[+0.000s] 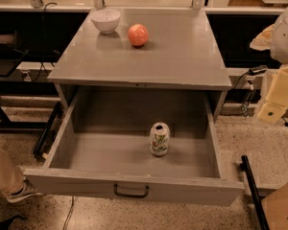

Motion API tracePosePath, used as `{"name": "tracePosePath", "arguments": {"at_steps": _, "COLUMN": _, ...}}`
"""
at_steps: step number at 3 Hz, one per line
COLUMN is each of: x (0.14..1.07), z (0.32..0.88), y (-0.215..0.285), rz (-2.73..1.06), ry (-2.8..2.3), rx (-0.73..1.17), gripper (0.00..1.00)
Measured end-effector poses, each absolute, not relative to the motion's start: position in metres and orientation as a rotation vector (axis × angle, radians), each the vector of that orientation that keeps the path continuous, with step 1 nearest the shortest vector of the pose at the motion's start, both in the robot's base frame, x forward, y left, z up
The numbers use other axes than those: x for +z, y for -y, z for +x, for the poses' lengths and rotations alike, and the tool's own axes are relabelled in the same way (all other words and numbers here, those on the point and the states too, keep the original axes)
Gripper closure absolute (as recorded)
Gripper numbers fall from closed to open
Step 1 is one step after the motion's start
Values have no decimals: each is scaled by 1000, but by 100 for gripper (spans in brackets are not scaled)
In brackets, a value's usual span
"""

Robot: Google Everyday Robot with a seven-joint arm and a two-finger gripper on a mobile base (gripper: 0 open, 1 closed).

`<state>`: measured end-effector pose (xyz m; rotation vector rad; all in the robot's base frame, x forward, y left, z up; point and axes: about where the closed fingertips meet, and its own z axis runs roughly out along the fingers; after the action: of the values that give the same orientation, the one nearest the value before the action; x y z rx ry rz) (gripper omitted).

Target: Pick 7up can from top drawer and place on counter

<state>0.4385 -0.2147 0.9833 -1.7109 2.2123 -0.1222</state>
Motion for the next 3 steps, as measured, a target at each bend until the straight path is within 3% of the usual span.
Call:
{"name": "tracePosePath", "arguments": {"at_steps": 1, "x": 983, "z": 438, "y": 215, "rz": -1711, "ry": -2212, "rx": -122, "gripper": 0}}
{"name": "tracePosePath", "arguments": {"at_steps": 2, "x": 966, "z": 442, "y": 197, "rz": -1685, "ry": -2168, "rx": -4, "gripper": 0}}
{"name": "tracePosePath", "arguments": {"at_steps": 3, "x": 917, "z": 451, "y": 155, "rz": -1597, "ry": -2094, "rx": 250, "gripper": 0}}
